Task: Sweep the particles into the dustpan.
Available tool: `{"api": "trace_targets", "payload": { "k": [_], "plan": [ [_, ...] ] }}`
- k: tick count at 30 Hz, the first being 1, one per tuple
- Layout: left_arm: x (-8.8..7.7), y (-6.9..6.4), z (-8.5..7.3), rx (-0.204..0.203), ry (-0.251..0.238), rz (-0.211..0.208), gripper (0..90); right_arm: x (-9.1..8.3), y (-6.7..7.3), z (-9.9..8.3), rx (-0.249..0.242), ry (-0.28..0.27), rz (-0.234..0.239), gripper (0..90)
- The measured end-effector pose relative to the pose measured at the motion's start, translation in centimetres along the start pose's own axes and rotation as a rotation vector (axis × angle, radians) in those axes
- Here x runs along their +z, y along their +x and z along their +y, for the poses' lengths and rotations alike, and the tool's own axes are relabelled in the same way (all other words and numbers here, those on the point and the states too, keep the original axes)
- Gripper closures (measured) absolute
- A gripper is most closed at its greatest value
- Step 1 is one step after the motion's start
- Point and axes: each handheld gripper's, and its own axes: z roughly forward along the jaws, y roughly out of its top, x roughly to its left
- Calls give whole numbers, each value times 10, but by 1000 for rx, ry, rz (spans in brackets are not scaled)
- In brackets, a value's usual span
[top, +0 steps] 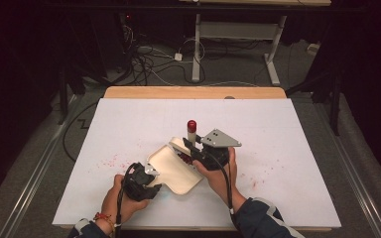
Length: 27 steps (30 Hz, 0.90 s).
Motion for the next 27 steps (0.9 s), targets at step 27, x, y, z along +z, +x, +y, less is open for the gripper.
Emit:
{"api": "trace_targets", "payload": {
  "k": [27],
  "plan": [
    [4,6,1,33,11,-19,636,-22,5,17,-25,-89,44,706]
  ]
}}
